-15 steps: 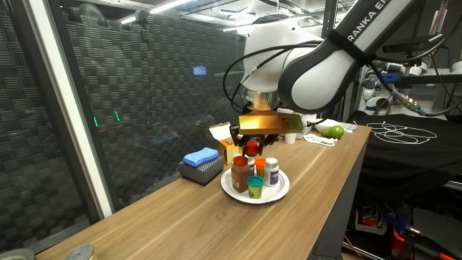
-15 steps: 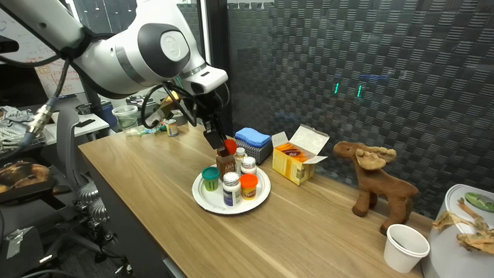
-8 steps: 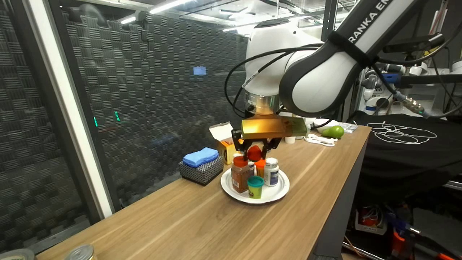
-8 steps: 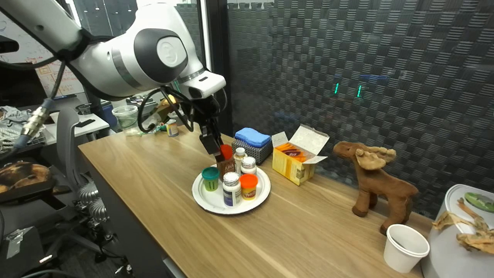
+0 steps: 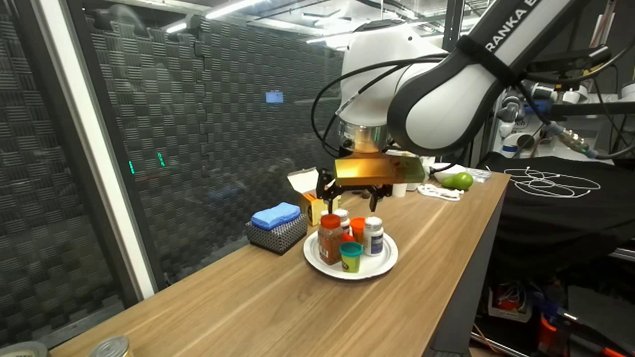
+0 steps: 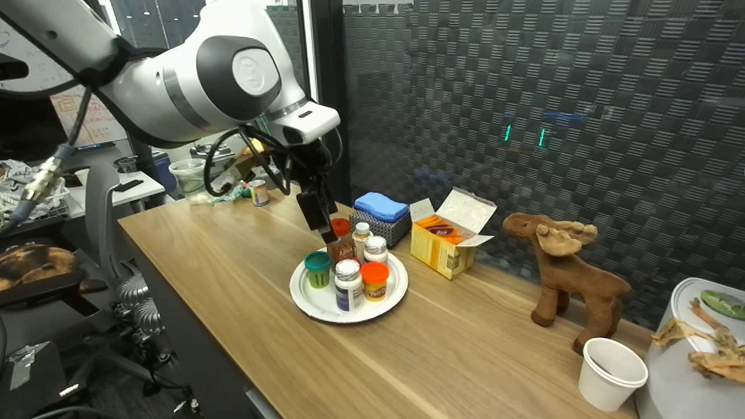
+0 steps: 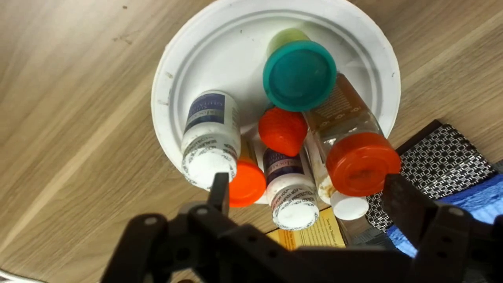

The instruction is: Put the objects surrounding the plate on to the plate.

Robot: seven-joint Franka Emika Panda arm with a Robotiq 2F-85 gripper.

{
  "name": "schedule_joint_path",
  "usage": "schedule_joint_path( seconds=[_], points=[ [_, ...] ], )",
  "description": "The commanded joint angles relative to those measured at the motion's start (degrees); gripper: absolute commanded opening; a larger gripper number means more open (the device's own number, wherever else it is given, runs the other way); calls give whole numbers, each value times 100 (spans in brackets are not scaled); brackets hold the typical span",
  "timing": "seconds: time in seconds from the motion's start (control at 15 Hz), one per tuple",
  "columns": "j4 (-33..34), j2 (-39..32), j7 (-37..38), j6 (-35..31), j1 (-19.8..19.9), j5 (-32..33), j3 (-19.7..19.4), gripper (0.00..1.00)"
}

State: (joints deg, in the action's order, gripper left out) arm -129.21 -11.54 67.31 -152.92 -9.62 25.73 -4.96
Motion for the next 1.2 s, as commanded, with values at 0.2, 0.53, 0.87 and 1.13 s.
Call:
schedule_joint_path(
  seconds=[0.2, 0.53, 0.87, 1.13],
  points=[
    [-93, 543, -877, 646, 165, -437, 183, 100],
    [172, 1505, -2968, 2617, 310, -1022, 439, 100],
    [304, 2226, -3950, 3555, 445, -987, 644, 100],
    [247, 2267, -4143, 3478, 553, -1077, 754, 100]
  ],
)
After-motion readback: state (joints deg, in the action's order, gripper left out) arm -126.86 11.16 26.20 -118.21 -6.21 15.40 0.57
